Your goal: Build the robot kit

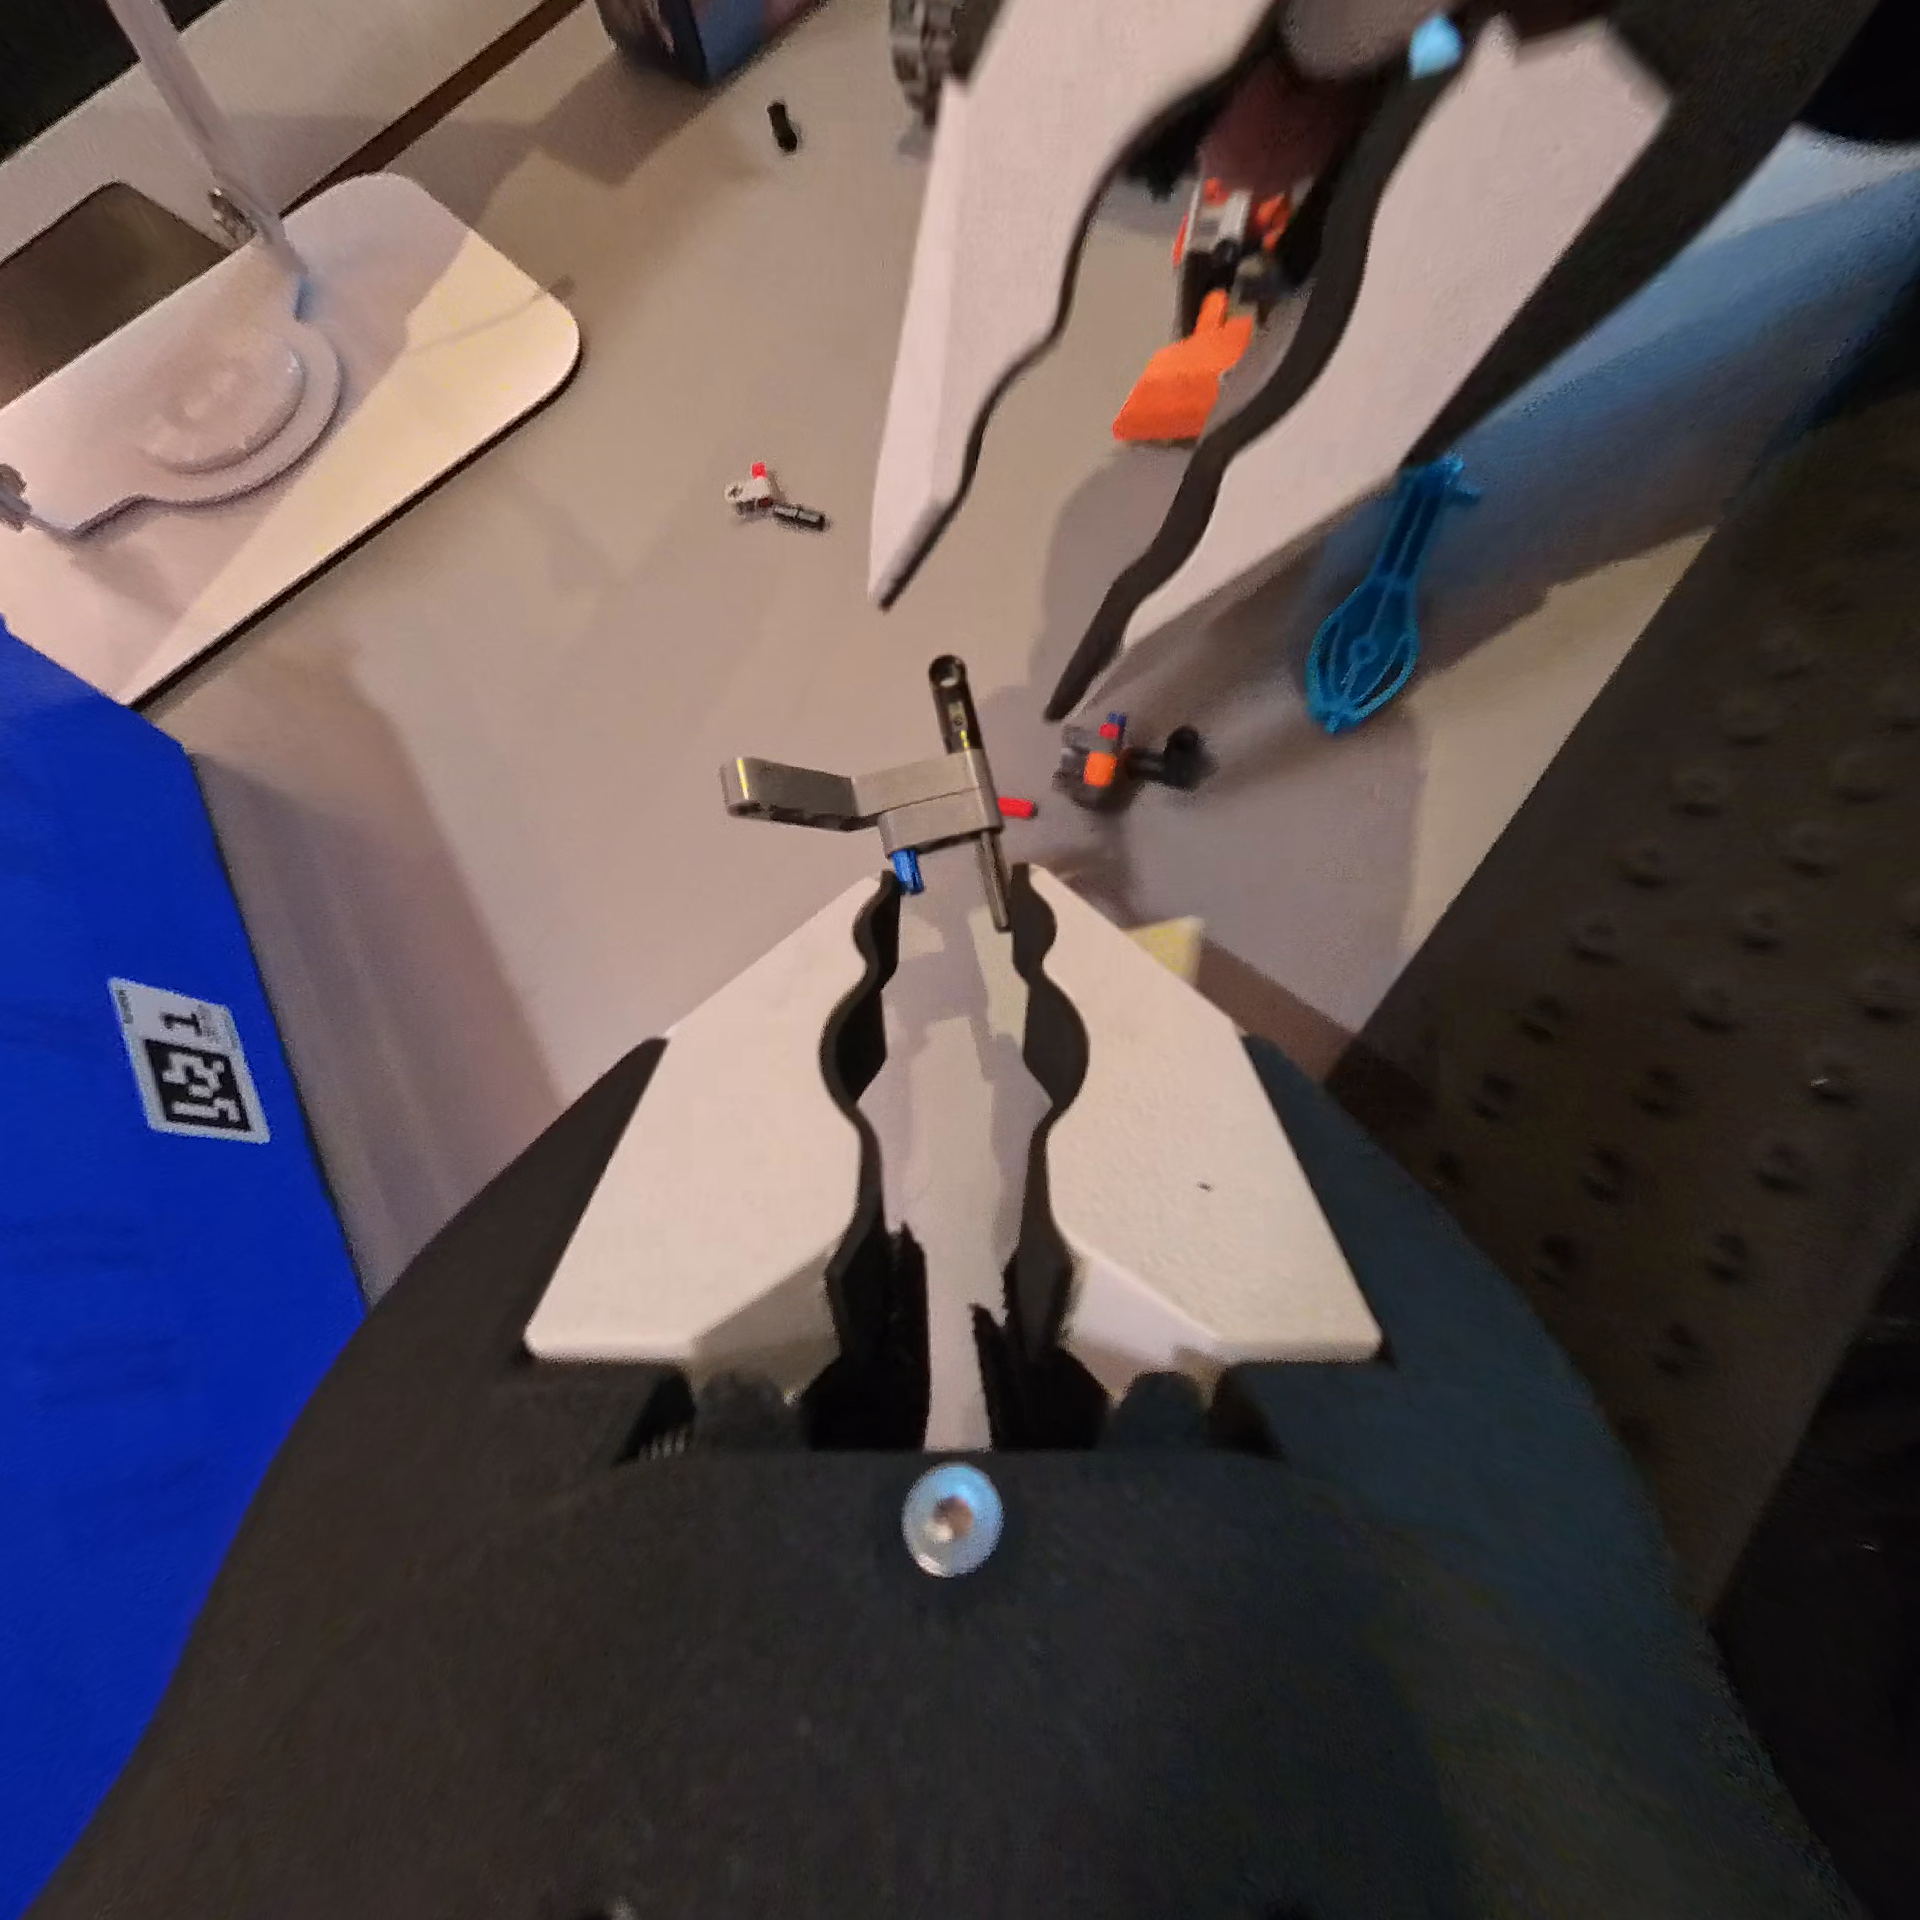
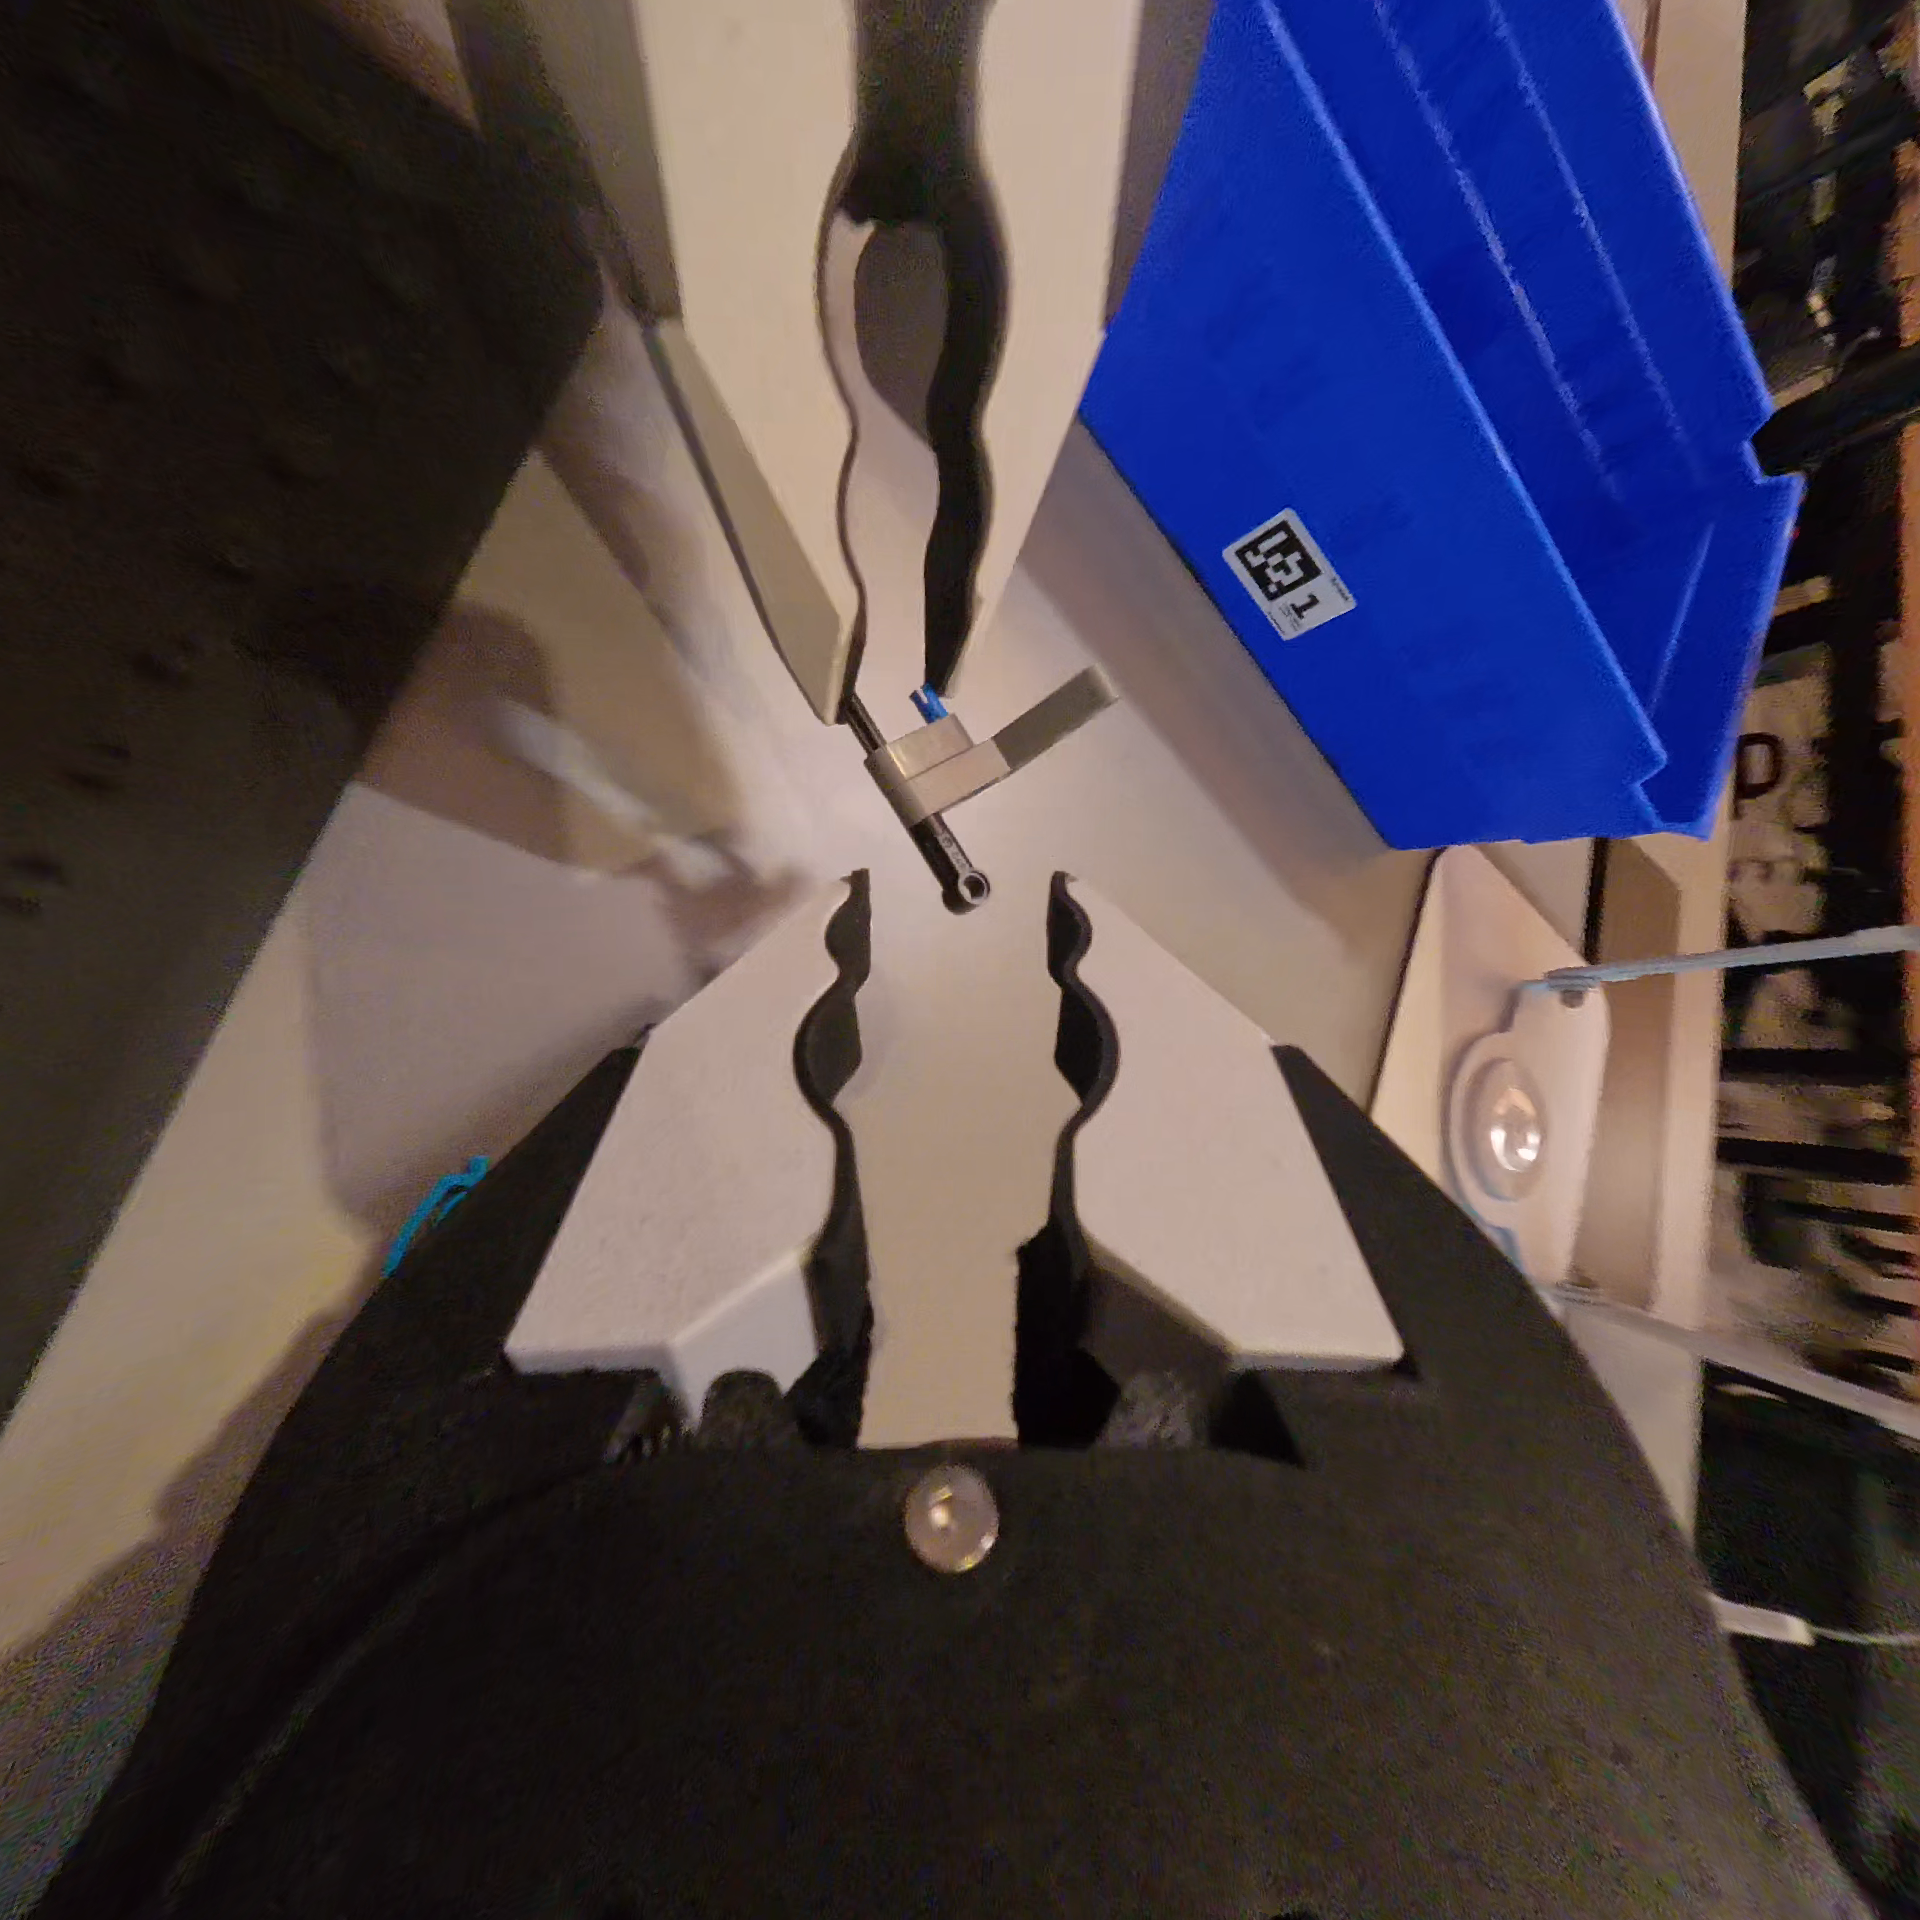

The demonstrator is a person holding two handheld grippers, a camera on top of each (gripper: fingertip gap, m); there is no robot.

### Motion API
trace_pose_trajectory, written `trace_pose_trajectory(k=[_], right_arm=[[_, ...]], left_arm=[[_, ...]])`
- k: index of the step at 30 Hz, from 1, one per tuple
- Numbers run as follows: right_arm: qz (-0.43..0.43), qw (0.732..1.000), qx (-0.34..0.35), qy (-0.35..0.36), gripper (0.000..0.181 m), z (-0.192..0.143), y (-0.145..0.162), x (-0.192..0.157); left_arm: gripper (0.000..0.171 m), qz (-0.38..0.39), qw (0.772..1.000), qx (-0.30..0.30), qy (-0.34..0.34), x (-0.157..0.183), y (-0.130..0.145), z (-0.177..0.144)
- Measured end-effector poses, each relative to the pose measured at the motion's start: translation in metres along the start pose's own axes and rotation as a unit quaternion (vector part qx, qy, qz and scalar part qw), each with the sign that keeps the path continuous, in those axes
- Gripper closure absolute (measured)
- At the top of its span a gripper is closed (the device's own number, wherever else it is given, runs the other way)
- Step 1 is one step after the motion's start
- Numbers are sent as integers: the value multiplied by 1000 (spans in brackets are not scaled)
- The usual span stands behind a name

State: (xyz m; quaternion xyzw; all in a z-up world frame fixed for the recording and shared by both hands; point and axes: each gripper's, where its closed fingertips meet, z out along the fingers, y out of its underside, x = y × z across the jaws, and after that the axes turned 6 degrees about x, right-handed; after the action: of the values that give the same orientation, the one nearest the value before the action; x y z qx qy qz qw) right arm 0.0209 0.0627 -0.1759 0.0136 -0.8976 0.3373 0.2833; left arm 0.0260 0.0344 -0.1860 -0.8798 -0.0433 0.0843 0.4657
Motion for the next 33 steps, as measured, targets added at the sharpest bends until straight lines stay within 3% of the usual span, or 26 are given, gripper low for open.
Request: trace_pose_trajectory(k=[4, 9, 21, 27, 33], right_arm=[[-60, 998, -17, 28, 169, 4, 1, 0], [-61, 997, 2, 38, 172, 2, -3, 2], [-1, 996, 84, 36, 177, -13, -23, 11], [57, 983, 168, 38, 177, -31, -38, 25], [103, 954, 282, 3, 176, -56, -60, 27]], left_arm=[[152, -42, 998, 41, 37, 6, -16, -3], [152, -58, 996, 54, 39, 3, -20, -4], [146, -83, 979, 173, 68, -2, -56, -30], [139, -107, 954, 264, 93, -7, -77, -53], [140, -190, 902, 352, 160, -19, -94, -68]])
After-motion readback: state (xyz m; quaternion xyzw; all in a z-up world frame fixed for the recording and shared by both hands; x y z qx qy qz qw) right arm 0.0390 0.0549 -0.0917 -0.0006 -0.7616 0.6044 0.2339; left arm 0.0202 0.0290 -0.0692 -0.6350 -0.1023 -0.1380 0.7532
